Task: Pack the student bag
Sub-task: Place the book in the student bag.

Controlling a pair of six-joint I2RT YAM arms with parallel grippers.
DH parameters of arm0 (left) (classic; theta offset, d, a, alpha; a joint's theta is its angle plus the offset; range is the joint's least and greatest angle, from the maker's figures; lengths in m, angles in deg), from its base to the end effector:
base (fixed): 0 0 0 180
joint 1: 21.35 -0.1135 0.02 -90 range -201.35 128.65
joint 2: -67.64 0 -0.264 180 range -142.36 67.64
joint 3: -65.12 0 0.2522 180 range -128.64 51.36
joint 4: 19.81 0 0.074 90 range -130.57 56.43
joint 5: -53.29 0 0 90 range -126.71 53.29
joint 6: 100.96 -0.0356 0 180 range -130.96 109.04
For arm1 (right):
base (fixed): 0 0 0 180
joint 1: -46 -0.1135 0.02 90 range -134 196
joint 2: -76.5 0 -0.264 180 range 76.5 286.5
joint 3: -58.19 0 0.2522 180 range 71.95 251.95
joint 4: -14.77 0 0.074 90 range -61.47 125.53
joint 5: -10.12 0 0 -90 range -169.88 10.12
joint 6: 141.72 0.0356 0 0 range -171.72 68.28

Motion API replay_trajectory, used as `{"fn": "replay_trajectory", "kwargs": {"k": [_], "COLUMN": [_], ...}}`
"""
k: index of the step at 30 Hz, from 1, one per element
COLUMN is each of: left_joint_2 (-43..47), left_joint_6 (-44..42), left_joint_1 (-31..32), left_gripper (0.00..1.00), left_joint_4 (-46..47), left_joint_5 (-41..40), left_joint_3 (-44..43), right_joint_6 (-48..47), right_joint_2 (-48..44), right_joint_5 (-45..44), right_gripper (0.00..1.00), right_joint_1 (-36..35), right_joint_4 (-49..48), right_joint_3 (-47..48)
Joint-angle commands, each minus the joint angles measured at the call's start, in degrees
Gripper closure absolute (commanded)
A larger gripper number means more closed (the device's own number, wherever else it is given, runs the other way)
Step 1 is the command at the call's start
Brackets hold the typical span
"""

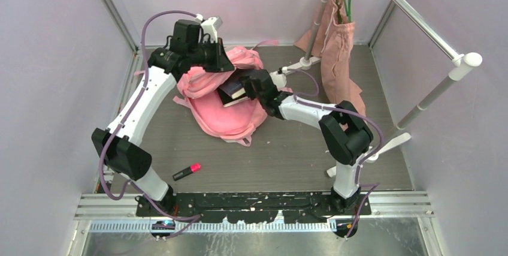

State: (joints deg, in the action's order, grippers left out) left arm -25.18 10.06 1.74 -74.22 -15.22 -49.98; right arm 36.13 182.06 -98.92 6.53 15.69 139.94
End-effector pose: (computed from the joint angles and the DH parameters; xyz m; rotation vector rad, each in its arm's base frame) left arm 0.3234 -0.1520 0.4158 0.2700 2.1918 -0.8422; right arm 0.3311 0.2576 0.2210 1.0866 1.8581 1.0690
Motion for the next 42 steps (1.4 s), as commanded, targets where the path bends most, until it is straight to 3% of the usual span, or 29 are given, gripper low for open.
{"fn": "replay_trajectory", "kwargs": {"k": [1,6,8,9,11,13,15,17,23,29,34,42], "left_joint_2": [3.3,3.5,3.0,2.8,2.2,1.8,1.7,1.5,1.7,1.4,0.7,0.6], "left_joint_6": [-1.7,-0.2,0.7,1.0,1.6,2.0,2.4,2.6,2.4,2.2,1.0,0.2], "left_joint_1": [0.1,0.0,0.0,0.0,0.0,0.0,0.0,0.0,0.0,0.0,0.0,0.1], "left_gripper": [1.00,1.00,1.00,1.00,1.00,1.00,1.00,1.00,1.00,1.00,1.00,1.00], "left_joint_4": [1.3,2.3,2.6,2.7,2.7,3.0,3.8,4.6,5.3,5.7,6.3,6.3], "left_joint_5": [7.5,9.7,10.0,10.1,10.2,10.2,10.3,10.2,8.3,8.1,9.2,13.1], "left_joint_3": [-5.2,-4.6,-4.4,-4.4,-4.2,-4.0,-3.4,-2.9,-1.8,-0.8,2.6,13.0], "right_joint_6": [-0.4,-4.1,-5.0,-6.5,-7.4,-7.7,-10.6,-13.1,-15.7,-24.7,-35.1,-45.3], "right_joint_2": [2.0,7.7,9.5,10.1,9.5,8.1,6.5,4.4,-5.4,-15.8,-24.4,-41.4], "right_joint_5": [-11.1,-10.3,-7.2,-5.2,-3.0,-0.9,0.5,1.1,3.0,6.5,7.1,-0.3], "right_gripper": [0.99,0.99,0.92,0.85,0.54,0.32,0.14,0.05,0.00,0.00,0.00,0.00], "right_joint_1": [-0.4,-0.6,-0.5,-0.3,-0.4,-0.3,-0.3,-0.6,-0.7,-1.0,-2.4,-2.6], "right_joint_4": [7.8,9.1,8.5,7.6,4.4,-0.1,0.0,2.7,2.3,2.7,8.4,23.3], "right_joint_3": [9.8,14.4,15.4,15.3,12.8,8.8,7.5,7.1,-3.1,-12.6,-17.9,-26.9]}}
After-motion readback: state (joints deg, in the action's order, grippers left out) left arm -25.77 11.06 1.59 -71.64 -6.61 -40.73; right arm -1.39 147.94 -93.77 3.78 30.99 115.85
